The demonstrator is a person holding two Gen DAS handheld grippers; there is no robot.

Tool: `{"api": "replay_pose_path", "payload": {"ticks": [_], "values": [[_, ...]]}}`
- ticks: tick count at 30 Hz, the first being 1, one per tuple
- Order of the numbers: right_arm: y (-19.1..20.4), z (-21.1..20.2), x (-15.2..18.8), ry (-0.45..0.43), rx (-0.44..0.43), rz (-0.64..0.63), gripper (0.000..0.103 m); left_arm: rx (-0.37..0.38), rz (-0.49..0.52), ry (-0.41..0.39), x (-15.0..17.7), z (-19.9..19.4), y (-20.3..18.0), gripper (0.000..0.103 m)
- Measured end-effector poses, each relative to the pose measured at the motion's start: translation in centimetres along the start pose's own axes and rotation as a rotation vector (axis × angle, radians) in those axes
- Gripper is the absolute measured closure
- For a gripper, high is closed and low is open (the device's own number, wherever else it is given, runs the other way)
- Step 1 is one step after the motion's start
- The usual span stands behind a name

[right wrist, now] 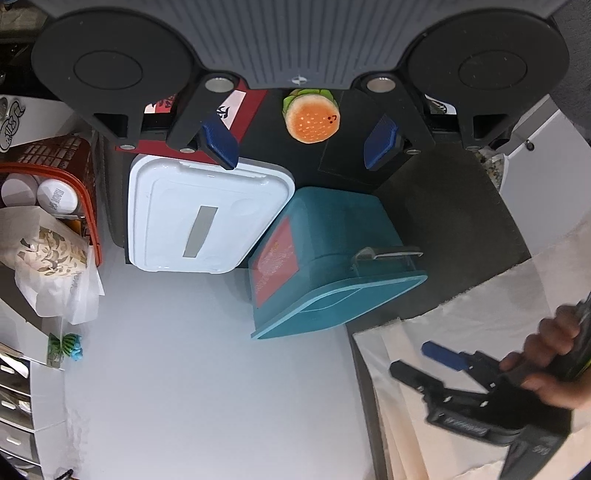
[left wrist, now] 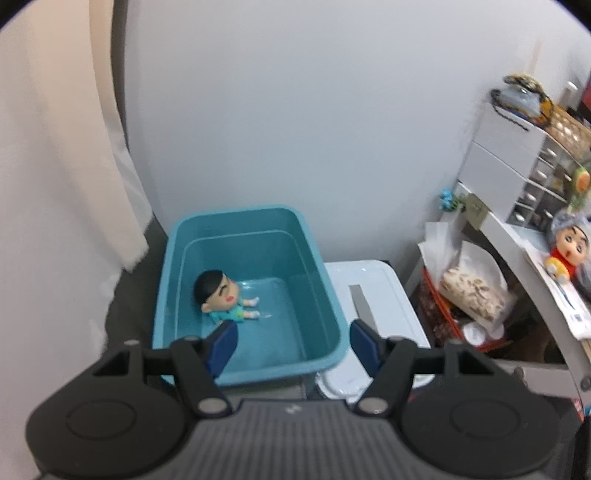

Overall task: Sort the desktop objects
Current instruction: 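Raise the open left tool away from the bin toward the hamburger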

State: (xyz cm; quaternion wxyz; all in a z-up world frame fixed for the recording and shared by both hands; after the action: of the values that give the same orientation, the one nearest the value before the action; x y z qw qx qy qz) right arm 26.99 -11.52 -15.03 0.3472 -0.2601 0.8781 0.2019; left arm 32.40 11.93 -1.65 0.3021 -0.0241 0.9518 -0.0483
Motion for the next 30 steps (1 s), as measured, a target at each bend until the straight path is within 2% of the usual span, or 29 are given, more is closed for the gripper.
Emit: {"api": "replay_pose_path", "payload": {"ticks": [5, 13, 20, 23, 25, 30], "values": [[-1.0, 0.5, 0.8, 0.016, 0.005, 0.037, 0.024, 0.005, 0.044, -0.013, 1.8, -0.4, -1.6, 0.033], [-1.2, -1.2, 0.4, -0.041, 0.03, 0.049, 0.024, 0.068, 0.076, -0.004, 4.7, 0.1, -4.3, 0.033], [-1.6, -2.2, 0.8, -0.059, 0.069, 0.088, 0.023, 0.126, 0.053, 0.036, 7.2, 1.4, -5.1, 0.033], [-1.1, -2.4, 0.9, -0.068, 0.054, 0.09, 0.02, 0.139, 0.043, 0.042, 7.9, 1.6, -5.3, 0.033], [-0.7, -2.5, 0.9, -0.082, 0.054, 0.082, 0.013, 0.132, 0.047, 0.052, 8.4, 1.7, -5.4, 0.033], [0.5, -2.2, 1.4, -0.095, 0.063, 0.02, 0.013, 0.096, 0.093, 0.035, 9.2, 1.2, -6.4, 0.033]]}}
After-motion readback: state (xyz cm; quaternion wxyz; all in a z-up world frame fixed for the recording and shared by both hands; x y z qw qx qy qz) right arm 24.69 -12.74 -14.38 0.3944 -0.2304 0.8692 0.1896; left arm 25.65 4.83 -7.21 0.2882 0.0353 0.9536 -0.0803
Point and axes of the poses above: each gripper's, at about its wrist camera, not at the fingertips, and z roughly the way its jaws point, y to its left, x to its underside, the point moved 8 cm from there along z, roughly the way its jaws point, and after that the axes turned 11 degrees about y, right-handed, at the moved point
